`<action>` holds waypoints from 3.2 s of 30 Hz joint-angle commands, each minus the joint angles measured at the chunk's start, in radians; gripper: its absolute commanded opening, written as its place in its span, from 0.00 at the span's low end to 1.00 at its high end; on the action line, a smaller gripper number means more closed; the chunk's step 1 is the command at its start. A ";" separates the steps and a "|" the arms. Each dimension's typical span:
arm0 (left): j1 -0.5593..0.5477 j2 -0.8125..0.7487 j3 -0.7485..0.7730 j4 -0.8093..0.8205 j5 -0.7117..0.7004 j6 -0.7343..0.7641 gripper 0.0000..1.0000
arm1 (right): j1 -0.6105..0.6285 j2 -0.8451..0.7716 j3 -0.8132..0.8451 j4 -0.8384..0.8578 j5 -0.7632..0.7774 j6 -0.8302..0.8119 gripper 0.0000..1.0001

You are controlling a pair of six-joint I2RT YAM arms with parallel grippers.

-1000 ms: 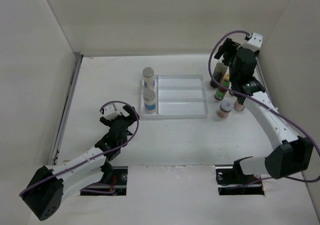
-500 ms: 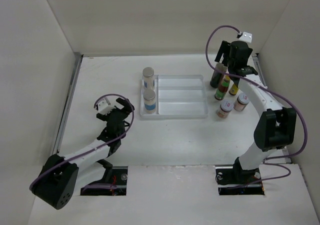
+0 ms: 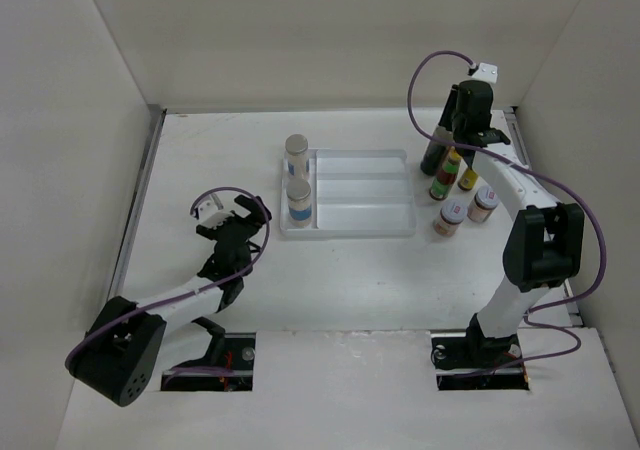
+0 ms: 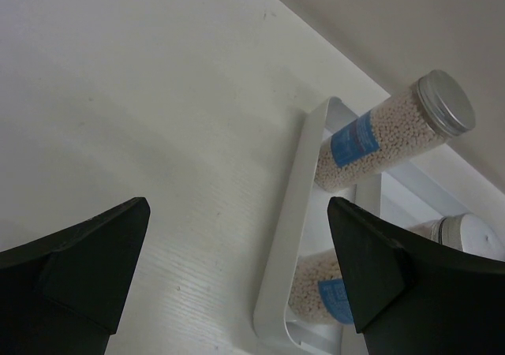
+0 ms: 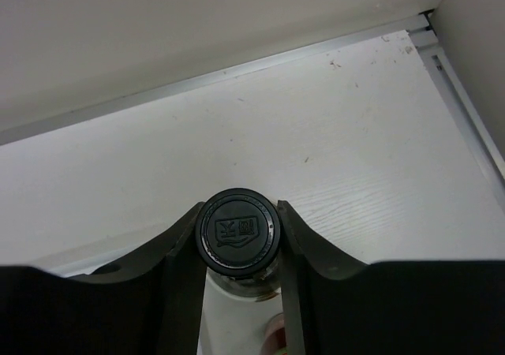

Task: Organize the condiment bottles

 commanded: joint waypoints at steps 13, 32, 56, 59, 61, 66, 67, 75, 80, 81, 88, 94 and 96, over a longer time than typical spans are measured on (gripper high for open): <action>-0.020 -0.015 0.020 0.069 0.054 -0.007 1.00 | 0.103 -0.086 0.243 0.165 0.059 -0.114 0.24; -0.026 0.002 0.023 0.063 0.066 -0.013 1.00 | 0.460 0.156 0.431 0.229 0.003 -0.108 0.24; -0.024 0.014 0.031 0.063 0.088 -0.018 1.00 | 0.512 0.251 0.301 0.306 -0.010 -0.042 0.35; -0.024 0.012 0.029 0.063 0.088 -0.018 1.00 | 0.515 0.224 0.252 0.329 -0.005 -0.033 0.54; -0.021 0.019 0.029 0.063 0.092 -0.019 1.00 | 0.515 0.195 0.233 0.337 -0.005 -0.031 0.68; -0.017 0.008 0.025 0.062 0.086 -0.019 1.00 | 0.515 0.049 0.136 0.332 -0.005 -0.025 0.88; -0.012 0.009 0.025 0.062 0.089 -0.019 1.00 | 0.511 0.005 0.096 0.337 -0.002 -0.021 0.89; -0.010 0.000 0.022 0.052 0.105 -0.025 1.00 | 0.313 -0.359 -0.337 0.322 0.167 0.071 0.93; -0.015 0.019 0.028 0.051 0.115 -0.035 1.00 | 0.137 -0.437 -0.446 0.208 0.242 0.076 0.98; -0.015 0.022 0.029 0.049 0.121 -0.036 1.00 | 0.117 -0.425 -0.439 0.179 0.228 0.076 0.99; -0.009 0.020 0.028 0.049 0.132 -0.041 1.00 | 0.086 -0.316 -0.412 0.159 0.152 0.081 1.00; -0.010 0.040 0.035 0.049 0.141 -0.042 1.00 | 0.077 -0.246 -0.376 0.173 0.133 0.081 0.84; -0.010 0.028 0.034 0.049 0.149 -0.044 1.00 | 0.074 -0.230 -0.371 0.174 0.136 0.082 0.78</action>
